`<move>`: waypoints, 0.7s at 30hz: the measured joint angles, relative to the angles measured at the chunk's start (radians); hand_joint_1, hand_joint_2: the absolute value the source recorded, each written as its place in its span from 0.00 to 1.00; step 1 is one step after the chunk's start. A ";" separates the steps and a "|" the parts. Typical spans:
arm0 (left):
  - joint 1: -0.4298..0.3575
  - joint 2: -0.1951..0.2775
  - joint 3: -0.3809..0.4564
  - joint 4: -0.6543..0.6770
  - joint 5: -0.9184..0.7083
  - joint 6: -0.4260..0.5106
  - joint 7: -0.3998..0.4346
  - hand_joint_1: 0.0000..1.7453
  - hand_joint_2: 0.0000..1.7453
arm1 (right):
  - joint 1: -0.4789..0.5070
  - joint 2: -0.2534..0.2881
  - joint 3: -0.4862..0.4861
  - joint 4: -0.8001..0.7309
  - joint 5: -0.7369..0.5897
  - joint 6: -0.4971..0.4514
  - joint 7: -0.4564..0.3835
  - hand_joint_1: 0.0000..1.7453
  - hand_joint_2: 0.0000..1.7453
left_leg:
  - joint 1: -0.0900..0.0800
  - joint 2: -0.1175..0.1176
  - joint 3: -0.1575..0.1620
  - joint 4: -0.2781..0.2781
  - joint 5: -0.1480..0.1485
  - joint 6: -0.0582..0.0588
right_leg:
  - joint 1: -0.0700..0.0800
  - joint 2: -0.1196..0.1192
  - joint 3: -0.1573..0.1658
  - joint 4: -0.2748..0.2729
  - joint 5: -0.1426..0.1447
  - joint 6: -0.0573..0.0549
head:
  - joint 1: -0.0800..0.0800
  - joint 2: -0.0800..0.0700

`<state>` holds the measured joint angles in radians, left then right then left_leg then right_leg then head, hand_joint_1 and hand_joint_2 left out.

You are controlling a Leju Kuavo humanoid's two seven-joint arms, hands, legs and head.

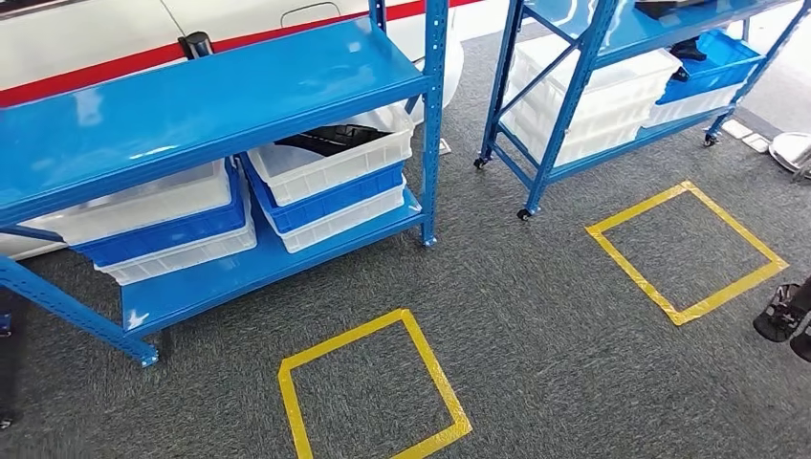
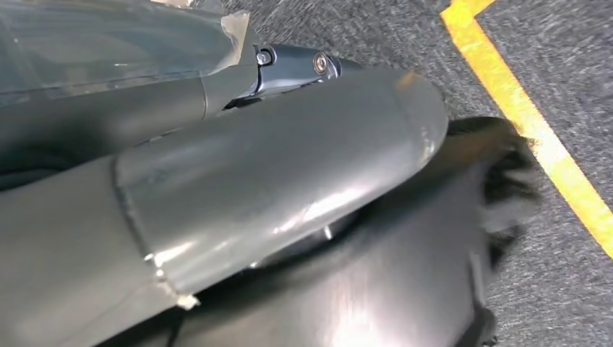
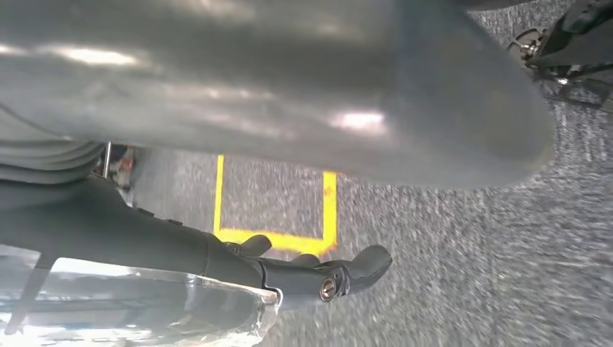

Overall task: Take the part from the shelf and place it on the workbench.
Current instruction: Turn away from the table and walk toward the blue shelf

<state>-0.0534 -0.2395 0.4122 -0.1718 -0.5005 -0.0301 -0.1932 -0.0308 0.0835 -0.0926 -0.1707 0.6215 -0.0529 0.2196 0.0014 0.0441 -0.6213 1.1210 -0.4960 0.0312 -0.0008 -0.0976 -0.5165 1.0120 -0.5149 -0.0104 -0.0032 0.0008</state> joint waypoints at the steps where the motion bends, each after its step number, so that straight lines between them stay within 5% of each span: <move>1: -0.001 0.000 0.000 0.000 0.000 0.001 0.001 0.00 0.00 | -0.001 0.001 0.000 0.000 0.001 0.000 0.000 0.00 0.00 | -0.007 0.019 0.029 -0.053 0.013 0.008 | 0.004 -0.011 0.003 0.000 -0.002 0.001 | 0.001 0.000; 3: -0.003 0.001 0.001 0.000 0.000 0.002 0.001 0.00 0.00 | -0.004 0.002 0.001 0.000 0.004 0.001 -0.001 0.00 0.00 | -0.017 0.032 0.046 -0.093 0.015 0.018 | 0.007 -0.033 0.009 -0.001 -0.006 0.007 | 0.002 0.000; 5: -0.001 0.000 0.003 0.000 0.001 0.001 0.000 0.00 0.00 | -0.009 0.003 0.004 -0.001 0.009 0.002 -0.002 0.00 0.00 | -0.015 0.006 0.048 -0.105 0.025 0.022 | 0.008 -0.047 0.013 -0.002 -0.009 0.015 | 0.002 0.000; 7: -0.001 -0.002 0.007 0.000 0.003 0.001 0.000 0.00 0.00 | -0.008 0.003 0.007 -0.002 0.013 0.002 -0.003 0.00 0.00 | -0.007 -0.021 0.056 -0.125 0.040 0.029 | 0.006 -0.001 -0.003 0.039 -0.034 0.019 | 0.005 0.000; 9: -0.004 -0.004 0.010 0.000 0.004 0.002 -0.002 0.00 0.00 | -0.004 0.002 0.008 -0.002 0.015 0.002 -0.003 0.00 0.00 | -0.001 -0.049 0.056 -0.134 0.049 0.033 | -0.003 0.067 -0.057 0.152 -0.087 0.017 | 0.009 0.000; 11: -0.004 -0.006 0.012 0.000 0.003 0.003 -0.004 0.00 0.00 | -0.001 0.000 0.008 -0.002 0.017 0.002 -0.003 0.00 0.00 | 0.001 -0.079 0.054 -0.133 0.052 0.033 | -0.012 0.089 -0.109 0.255 -0.119 0.024 | 0.010 0.000; 12: -0.003 -0.006 0.012 0.000 0.003 0.003 -0.007 0.00 0.00 | 0.000 -0.001 0.009 -0.002 0.017 0.002 -0.003 0.00 0.00 | 0.002 -0.096 0.054 -0.133 0.052 0.032 | -0.017 0.091 -0.114 0.259 -0.111 0.034 | 0.010 0.000; 15: -0.001 -0.006 0.012 0.000 0.003 0.000 -0.017 0.00 0.00 | 0.000 -0.004 0.009 -0.002 0.020 -0.002 -0.011 0.00 0.00 | 0.006 -0.136 0.053 -0.122 0.048 0.018 | -0.033 0.106 -0.047 0.094 -0.027 0.072 | 0.013 0.000; 16: -0.001 -0.006 0.013 0.000 0.003 -0.002 -0.020 0.00 0.00 | -0.001 -0.003 0.009 -0.002 0.021 -0.007 -0.018 0.00 0.00 | 0.005 -0.143 0.050 -0.115 0.044 0.010 | -0.035 0.113 -0.029 0.043 -0.006 0.075 | 0.016 0.000; 19: 0.001 -0.004 0.013 0.000 0.001 -0.007 -0.027 0.00 0.00 | -0.010 0.000 0.010 -0.002 0.022 -0.025 -0.037 0.00 0.00 | 0.002 -0.152 0.043 -0.105 0.037 -0.005 | -0.031 0.119 -0.018 0.009 0.007 0.053 | 0.017 0.000; 21: 0.002 -0.004 0.013 0.000 0.000 -0.012 -0.032 0.00 0.00 | -0.012 0.000 0.010 -0.002 0.022 -0.030 -0.040 0.00 0.00 | 0.007 -0.136 0.039 -0.095 0.029 -0.011 | -0.033 0.113 -0.012 0.009 0.010 0.038 | 0.013 0.000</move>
<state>-0.0514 -0.2431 0.4253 -0.1720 -0.5004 -0.0420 -0.2250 -0.0425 0.0833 -0.0824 -0.1732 0.6436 -0.0830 0.1793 0.0084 -0.0916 -0.5828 1.0264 -0.4668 0.0205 -0.0339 0.0153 -0.5286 1.0209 -0.5047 0.0281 0.0103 0.0008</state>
